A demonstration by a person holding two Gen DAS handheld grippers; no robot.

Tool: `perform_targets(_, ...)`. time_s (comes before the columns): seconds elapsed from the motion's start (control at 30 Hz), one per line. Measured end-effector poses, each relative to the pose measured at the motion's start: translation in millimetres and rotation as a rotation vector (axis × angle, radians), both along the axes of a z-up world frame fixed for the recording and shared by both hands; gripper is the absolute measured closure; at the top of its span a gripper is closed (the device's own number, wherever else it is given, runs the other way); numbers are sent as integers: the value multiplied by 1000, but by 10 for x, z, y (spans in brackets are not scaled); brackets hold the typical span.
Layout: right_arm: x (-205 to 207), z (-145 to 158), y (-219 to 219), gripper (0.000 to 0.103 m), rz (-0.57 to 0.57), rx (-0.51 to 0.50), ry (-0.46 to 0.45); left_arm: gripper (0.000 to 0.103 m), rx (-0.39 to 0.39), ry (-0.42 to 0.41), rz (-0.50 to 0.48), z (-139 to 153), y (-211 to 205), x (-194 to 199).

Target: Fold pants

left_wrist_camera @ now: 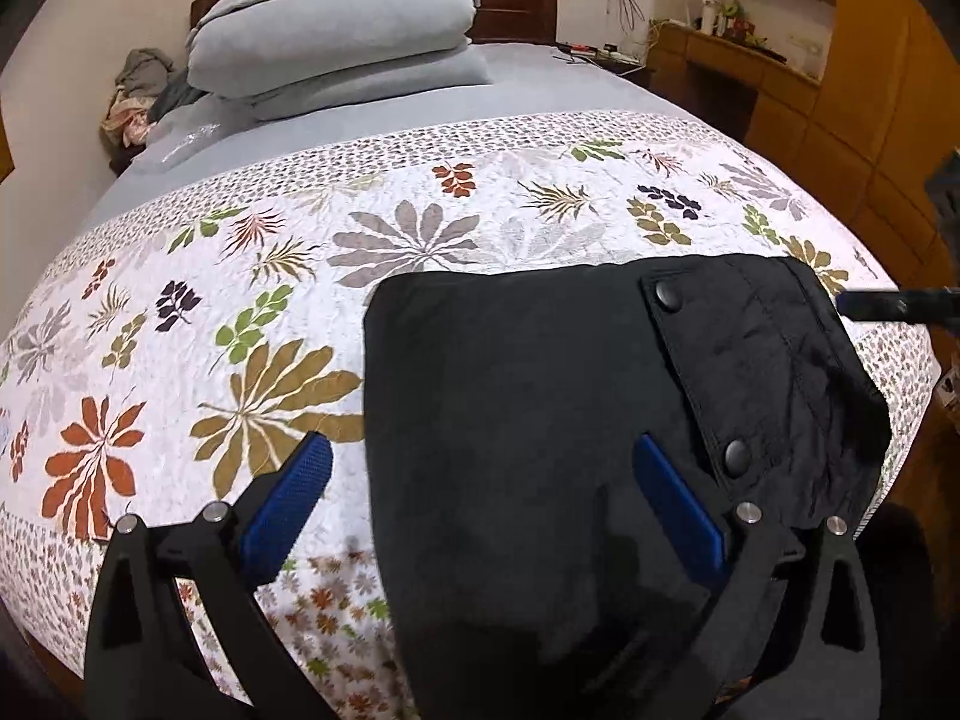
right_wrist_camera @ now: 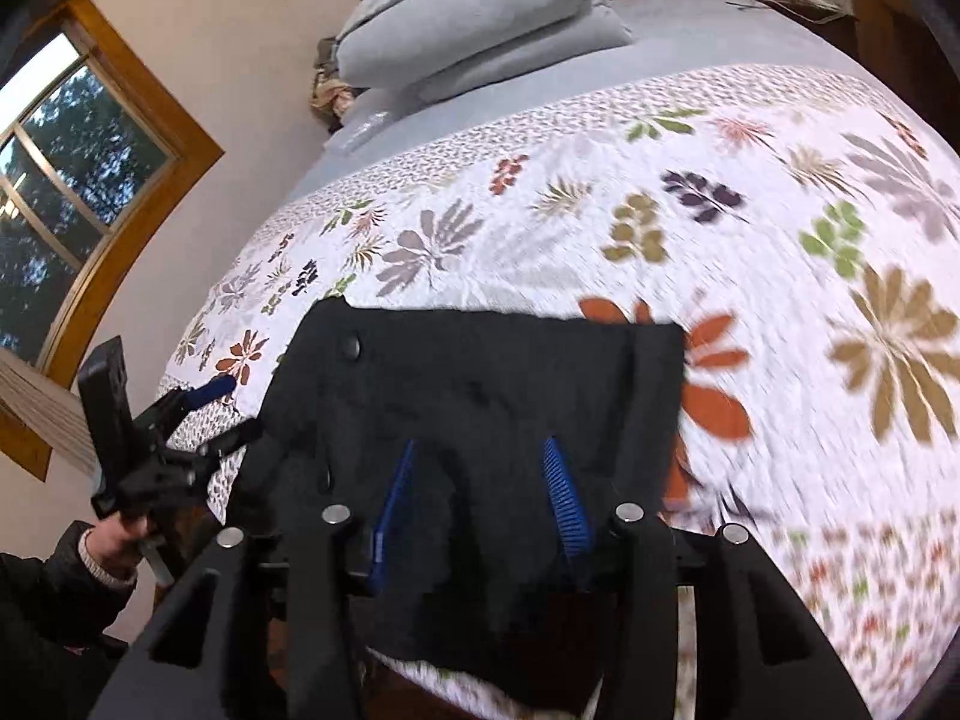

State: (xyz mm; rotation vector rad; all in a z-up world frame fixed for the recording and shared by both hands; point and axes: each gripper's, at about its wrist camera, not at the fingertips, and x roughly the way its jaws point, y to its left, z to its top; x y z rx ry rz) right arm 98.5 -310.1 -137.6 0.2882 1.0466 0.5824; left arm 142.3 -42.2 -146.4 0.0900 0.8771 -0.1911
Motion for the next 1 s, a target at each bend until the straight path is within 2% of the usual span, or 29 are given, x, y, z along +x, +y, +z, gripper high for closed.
perform_targets(0.13, 86, -188, 109, 61, 8, -61, 23, 3, 11, 11, 0, -67, -19, 46)
perform_targets(0.23, 71, -302, 94, 66, -6, -78, 29, 3, 36, 15, 13, -103, 10, 73)
perform_targets(0.33, 66, -374, 52, 66, -27, -61, 47, 3, 43, 17, 20, -111, 47, 85)
perform_targets(0.5, 54, -142, 31, 62, -31, -23, 10, 3, 44, 7, 11, -48, 39, 60)
perform_targets(0.57, 64, -72, 39, 58, -30, -43, -5, 3, 32, 1, -3, -11, 12, 60)
perform_targets(0.6, 92, -74, 46, 53, -33, -60, -11, 3, 30, -4, -8, 1, -7, 63)
perform_targets(0.63, 108, -79, 56, 52, -32, -67, -10, 3, 28, -9, -13, 11, -23, 67)
perform_targets(0.73, 164, -179, 73, 52, -37, -77, 28, 3, 24, -6, -20, -27, -61, 114)
perform_targets(0.83, 166, -221, 98, 52, -34, -89, 28, 3, 33, 27, -14, -143, -63, 182)
perform_targets(0.97, 136, -165, 2, 52, -50, -41, 31, 3, 18, 53, 0, -191, 43, 186)
perform_targets(1.0, 122, -148, -44, 49, -57, -24, 38, 3, 22, 55, 5, -188, 104, 169)
